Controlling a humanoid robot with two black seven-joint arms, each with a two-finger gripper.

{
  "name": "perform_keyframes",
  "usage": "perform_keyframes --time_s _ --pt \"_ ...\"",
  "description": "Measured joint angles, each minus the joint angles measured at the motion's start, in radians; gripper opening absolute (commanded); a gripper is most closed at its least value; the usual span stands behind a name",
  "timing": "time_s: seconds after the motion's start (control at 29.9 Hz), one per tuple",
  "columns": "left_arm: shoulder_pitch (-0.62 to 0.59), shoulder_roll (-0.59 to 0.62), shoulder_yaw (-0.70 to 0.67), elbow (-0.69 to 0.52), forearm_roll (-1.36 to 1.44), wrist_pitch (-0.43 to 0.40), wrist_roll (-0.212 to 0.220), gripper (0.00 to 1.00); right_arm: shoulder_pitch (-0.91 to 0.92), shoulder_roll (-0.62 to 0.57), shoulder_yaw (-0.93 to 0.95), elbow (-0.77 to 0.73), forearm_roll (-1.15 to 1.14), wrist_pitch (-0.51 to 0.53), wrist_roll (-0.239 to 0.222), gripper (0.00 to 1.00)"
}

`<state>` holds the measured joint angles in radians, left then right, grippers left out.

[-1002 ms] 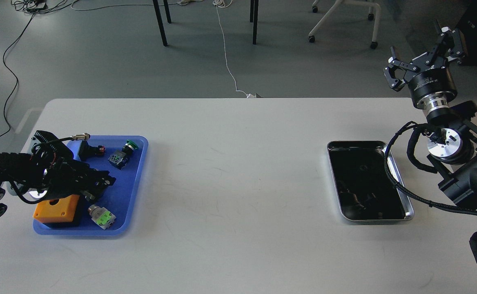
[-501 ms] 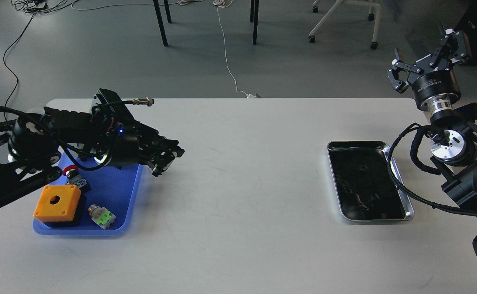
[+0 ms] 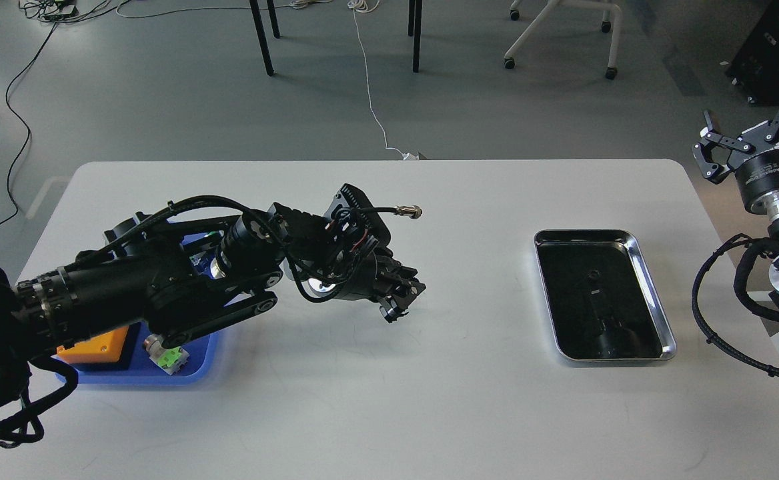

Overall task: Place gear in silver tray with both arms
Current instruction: 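Lift and carry the gear toward the table center, then set the gear on the table between the trays and release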

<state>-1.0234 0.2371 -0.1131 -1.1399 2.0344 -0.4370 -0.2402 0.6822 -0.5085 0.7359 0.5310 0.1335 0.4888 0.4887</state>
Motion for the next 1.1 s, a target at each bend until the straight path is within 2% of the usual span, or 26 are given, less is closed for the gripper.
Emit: perform_keyframes --time_s 0.27,0.43,0.47,0.57,0.74,0.87,0.97,1.1 --pt "0.003 -0.125 0.011 0.087 0.014 0.001 0.0 0.25 -0.057 -0.011 0.014 0.0 0.0 0.0 0.0 0.98" --pt "0.009 -0.16 0.058 0.109 0.014 0.004 0.001 0.27 -0.065 -0.013 0.019 0.0 0.0 0.0 0.0 0.98" --pt "0.01 -0.162 0.078 0.109 0.014 0.007 0.001 0.3 -0.065 -0.013 0.02 -0.001 0.0 0.0 0.0 0.98" --pt "0.012 -0.164 0.109 0.11 0.013 0.018 0.001 0.47 -0.065 -0.013 0.02 -0.001 0.0 0.0 0.0 0.98" --pt "0.012 -0.164 0.116 0.109 0.007 0.023 0.0 0.51 -0.065 -0.013 0.02 -0.001 0.0 0.0 0.0 0.98" --pt "0.012 -0.16 0.109 0.108 0.003 0.024 -0.001 0.67 -0.065 -0.012 0.02 0.001 0.0 0.0 0.0 0.98" --pt "0.004 -0.146 0.078 0.098 -0.02 0.038 -0.011 0.76 -0.065 -0.012 0.02 0.001 0.0 0.0 0.0 0.98" --pt "-0.01 -0.072 -0.041 0.077 -0.161 0.06 -0.017 0.89 -0.055 -0.014 0.012 0.002 -0.005 0.0 0.0 0.98"
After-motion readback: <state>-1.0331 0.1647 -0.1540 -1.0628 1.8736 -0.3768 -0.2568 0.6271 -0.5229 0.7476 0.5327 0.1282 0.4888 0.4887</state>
